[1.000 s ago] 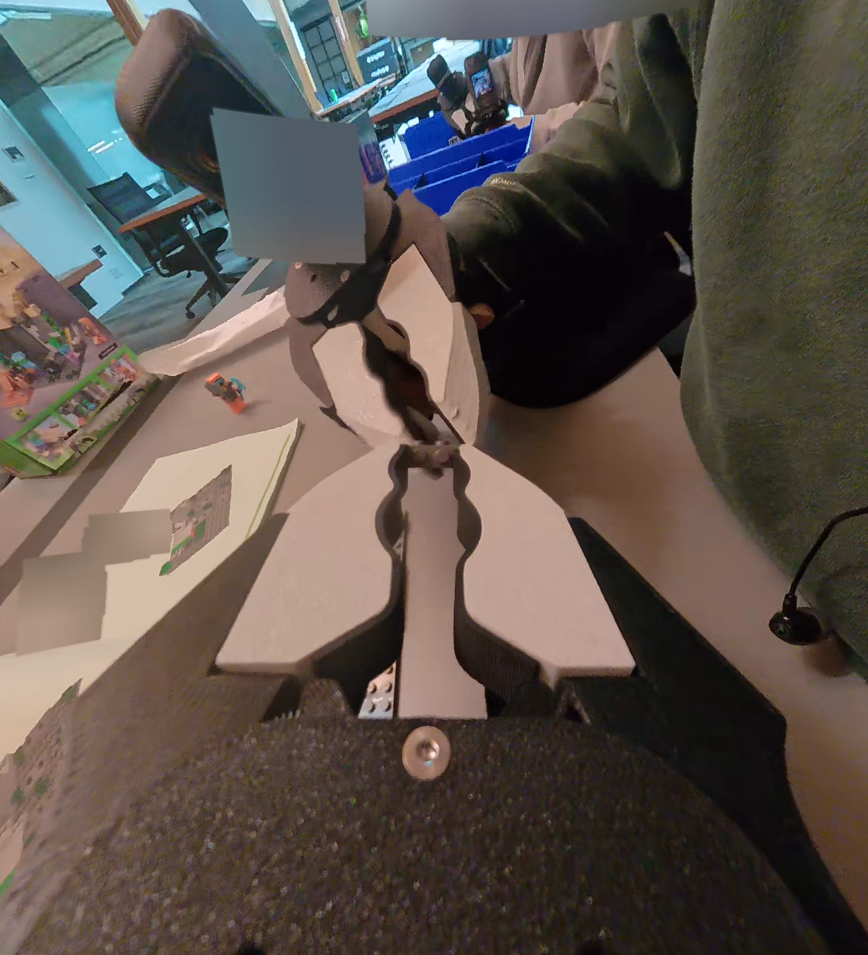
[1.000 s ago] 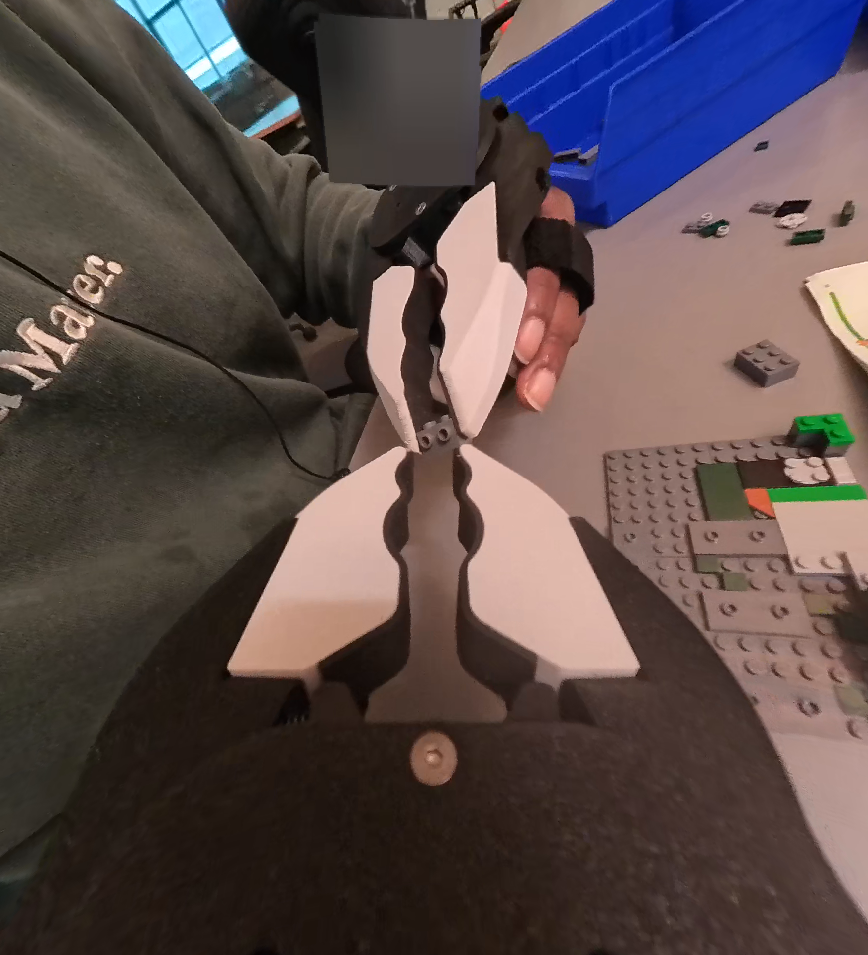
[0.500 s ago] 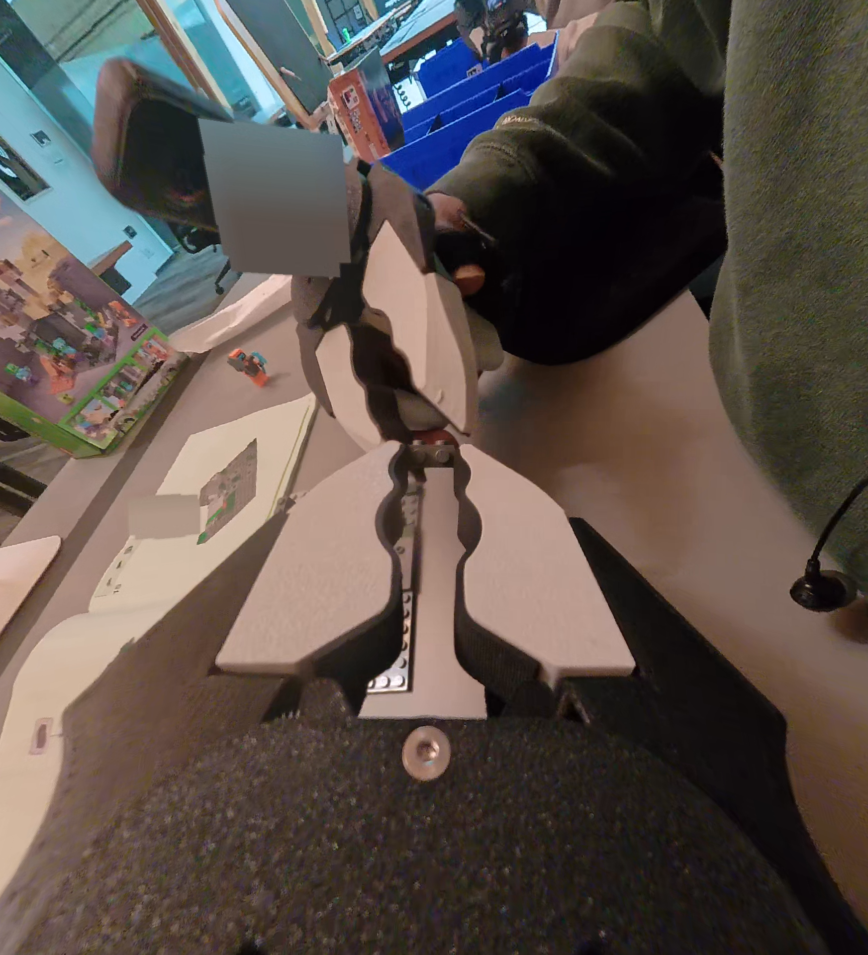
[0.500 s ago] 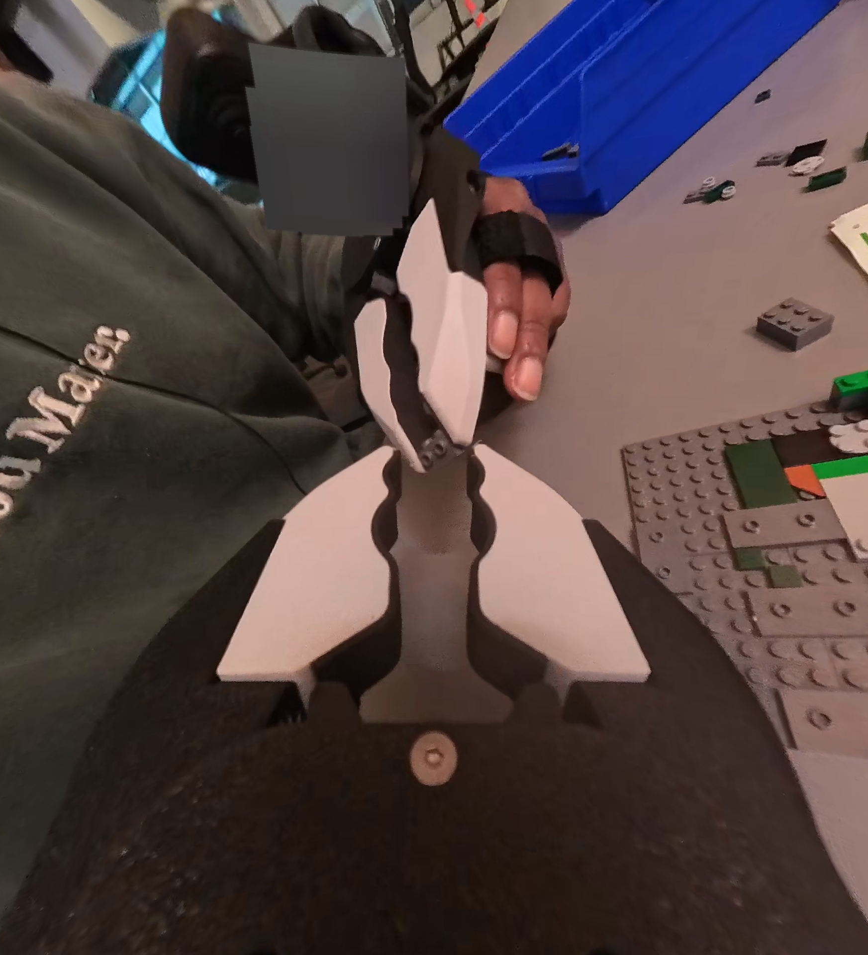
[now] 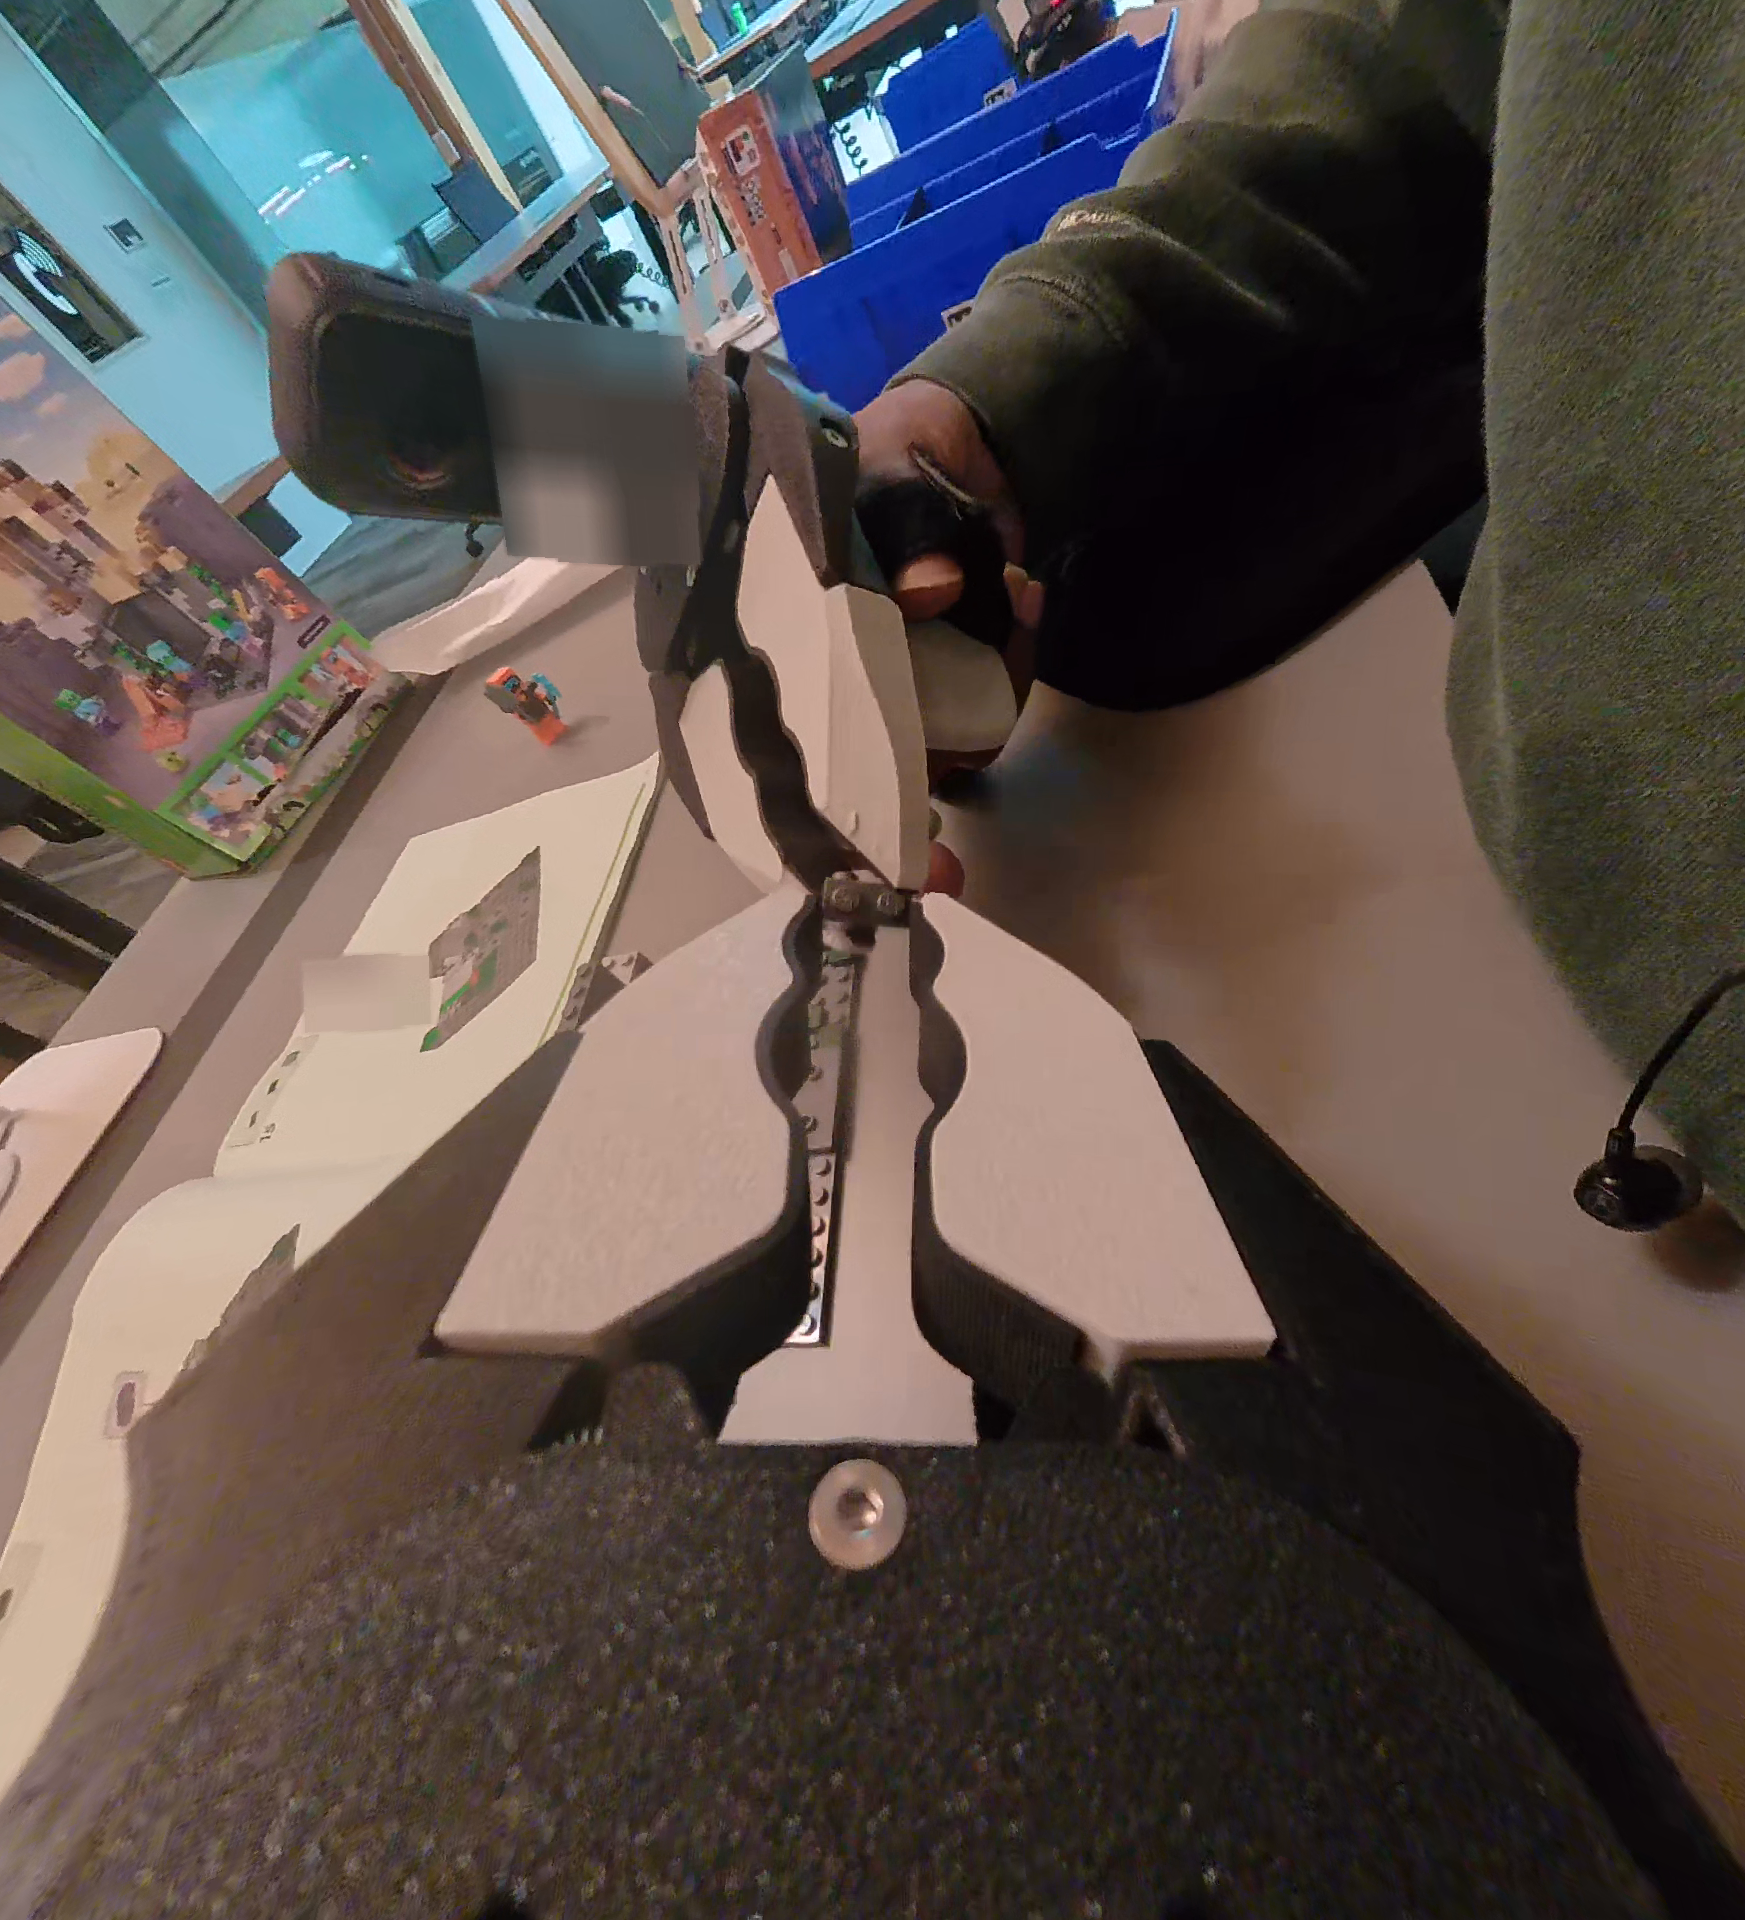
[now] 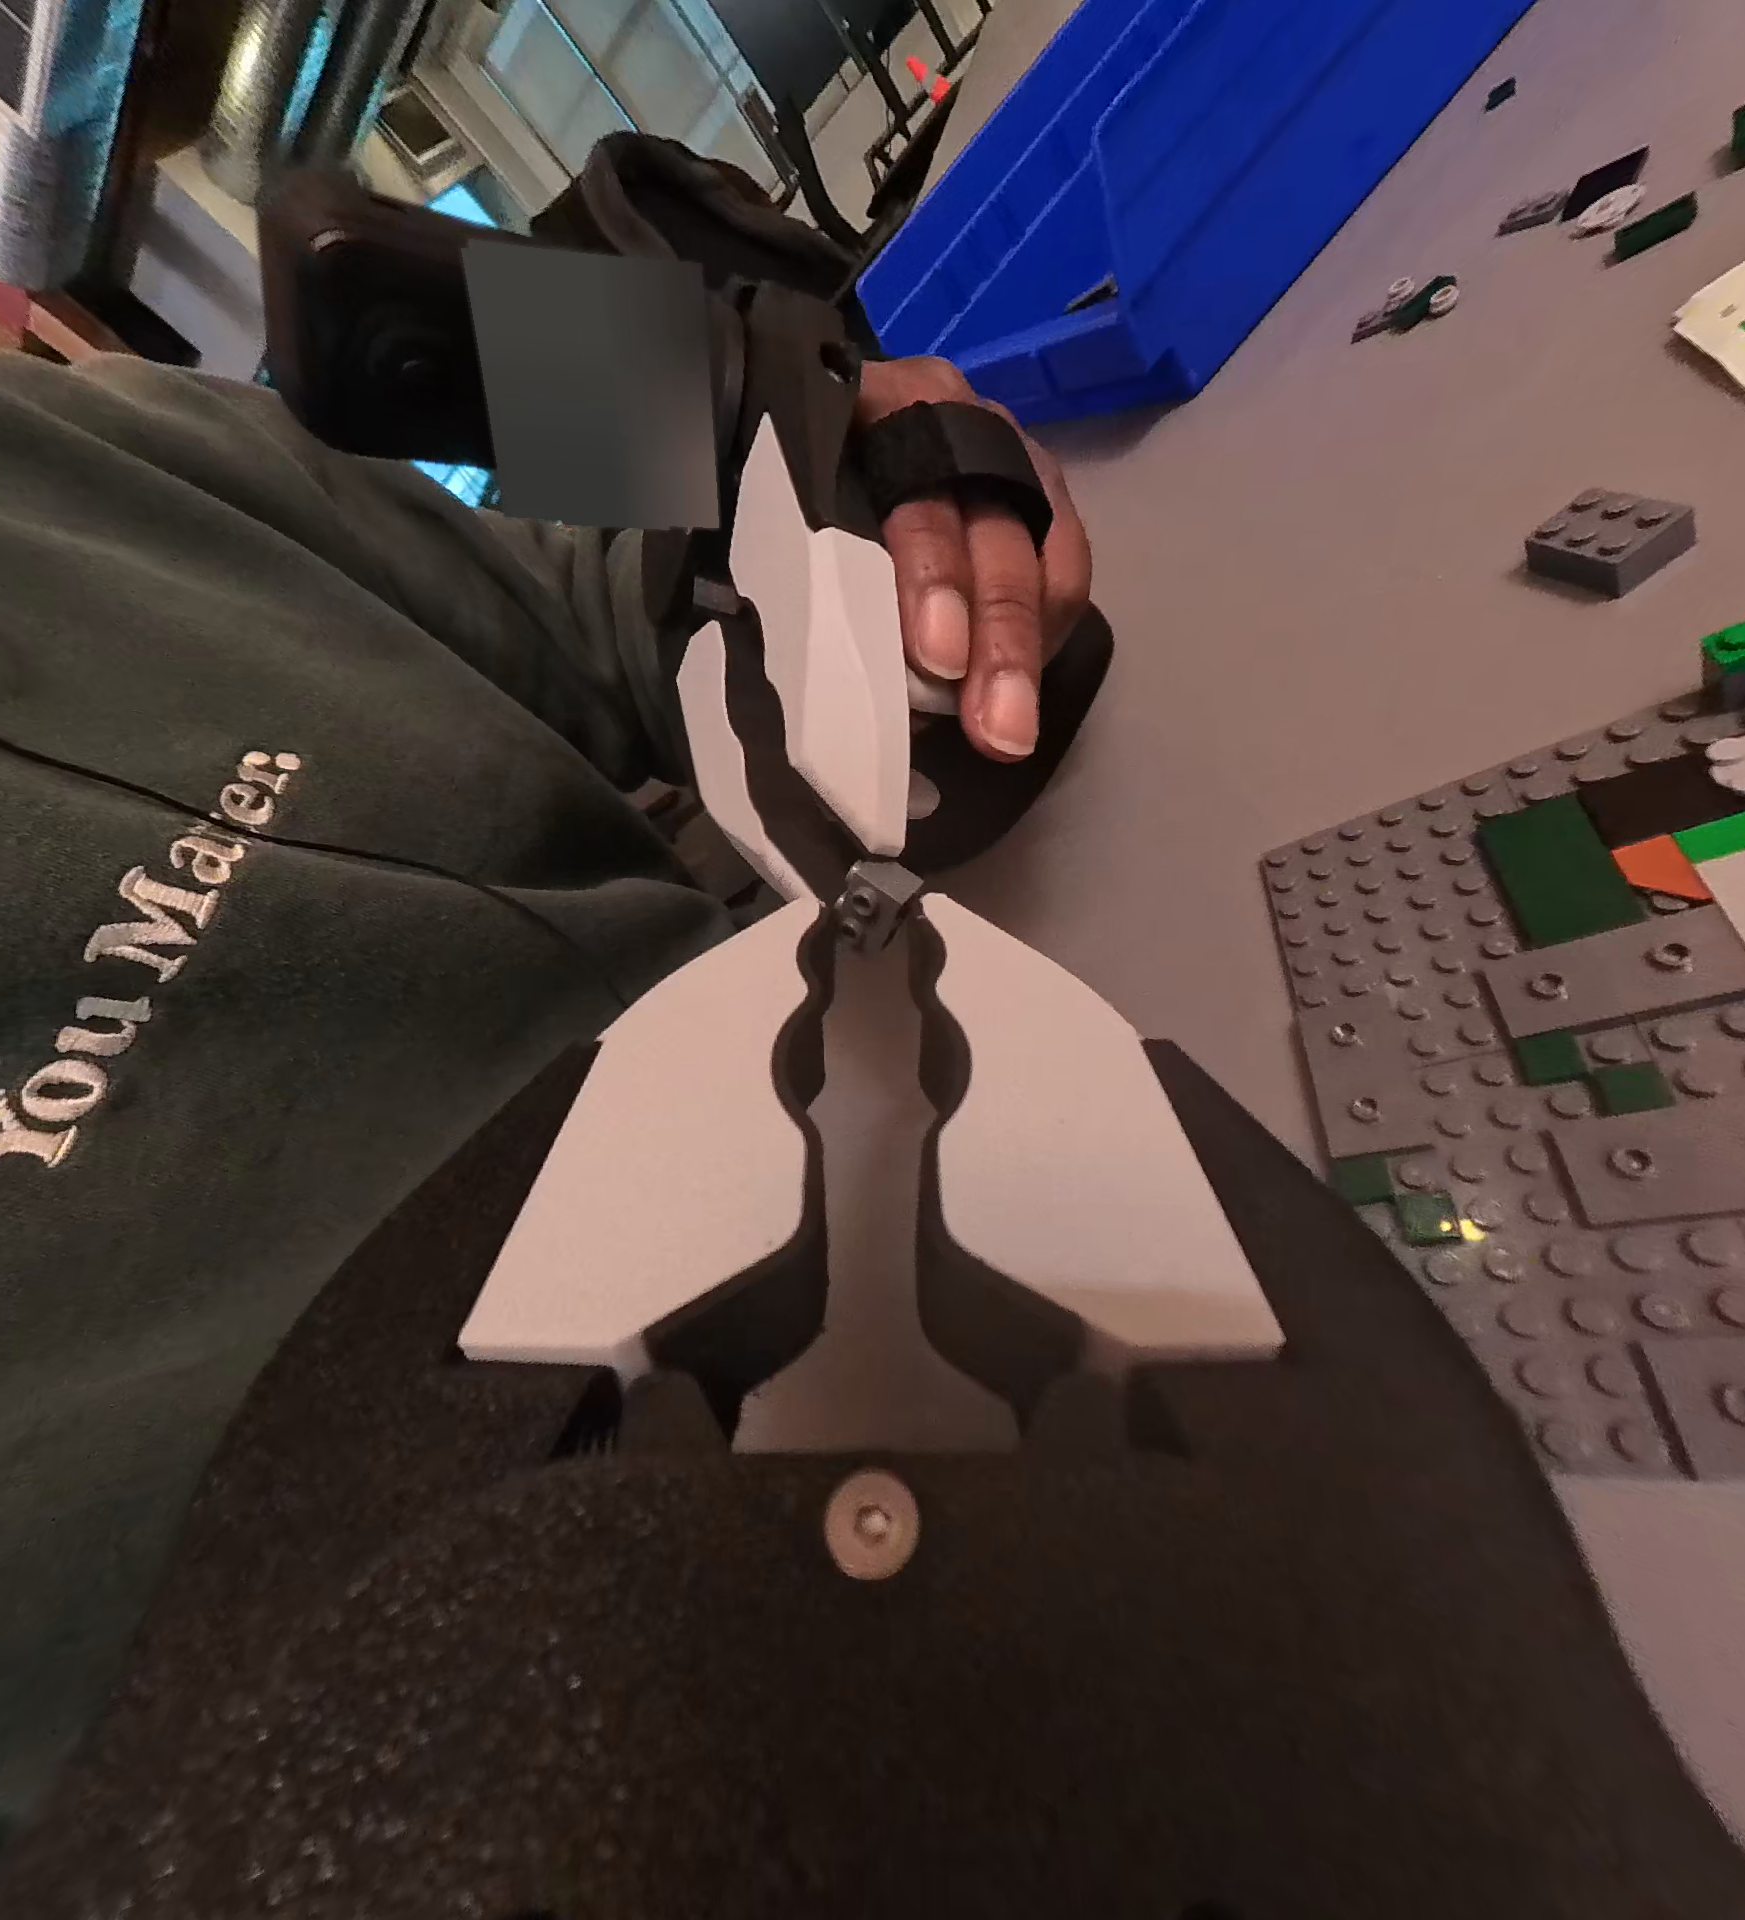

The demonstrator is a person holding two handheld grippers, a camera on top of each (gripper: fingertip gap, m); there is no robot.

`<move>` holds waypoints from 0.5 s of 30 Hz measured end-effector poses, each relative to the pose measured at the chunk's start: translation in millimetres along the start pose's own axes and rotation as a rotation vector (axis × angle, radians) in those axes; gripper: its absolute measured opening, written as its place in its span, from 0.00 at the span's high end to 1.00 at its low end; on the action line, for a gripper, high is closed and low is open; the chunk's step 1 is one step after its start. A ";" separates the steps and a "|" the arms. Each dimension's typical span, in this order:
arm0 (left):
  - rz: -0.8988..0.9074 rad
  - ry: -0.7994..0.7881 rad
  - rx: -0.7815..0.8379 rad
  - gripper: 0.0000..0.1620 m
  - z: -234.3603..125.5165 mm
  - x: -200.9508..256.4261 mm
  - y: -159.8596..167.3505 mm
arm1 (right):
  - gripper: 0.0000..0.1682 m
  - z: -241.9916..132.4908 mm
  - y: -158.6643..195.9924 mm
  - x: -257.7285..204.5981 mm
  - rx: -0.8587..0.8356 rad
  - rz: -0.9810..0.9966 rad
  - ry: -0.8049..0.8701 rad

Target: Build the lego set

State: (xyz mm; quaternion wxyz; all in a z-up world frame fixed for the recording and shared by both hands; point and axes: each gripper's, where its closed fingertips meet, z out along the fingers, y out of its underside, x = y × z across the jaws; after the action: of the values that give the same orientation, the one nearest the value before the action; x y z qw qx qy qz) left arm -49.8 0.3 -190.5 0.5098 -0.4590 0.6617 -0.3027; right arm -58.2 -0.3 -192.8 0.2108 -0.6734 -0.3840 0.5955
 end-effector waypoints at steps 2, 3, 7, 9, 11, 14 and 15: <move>0.000 -0.002 0.003 0.90 -1.0 -0.1 -0.5 | 0.92 1.1 0.3 -0.2 0.002 0.007 -0.011; -0.006 -0.001 0.007 0.91 -1.8 0.0 -1.2 | 0.92 1.4 0.0 -1.1 0.005 0.010 -0.019; -0.051 -0.004 0.002 0.91 -6.8 -4.1 0.3 | 0.84 0.7 -3.9 0.9 0.025 -0.015 0.007; -0.072 -0.060 -0.048 0.91 -14.6 -18.4 10.1 | 0.80 -5.1 -7.3 7.3 0.033 -0.056 0.070; -0.120 -0.116 -0.116 0.91 -27.4 -35.8 25.2 | 0.80 -15.0 -8.3 19.5 0.021 -0.149 0.198; -0.221 -0.150 -0.259 0.91 -47.2 -54.1 58.1 | 0.80 -31.1 -5.7 33.5 -0.004 -0.251 0.355; -0.257 -0.155 -0.325 0.91 -52.7 -57.8 72.1 | 0.81 -35.9 -4.2 37.8 -0.006 -0.263 0.393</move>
State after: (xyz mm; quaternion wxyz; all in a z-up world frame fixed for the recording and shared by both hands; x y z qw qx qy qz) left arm -118.2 78.2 -214.6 0.4358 -0.6377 0.5964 -0.2184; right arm -24.9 37.6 -206.6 0.3553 -0.7211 -0.4218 0.4194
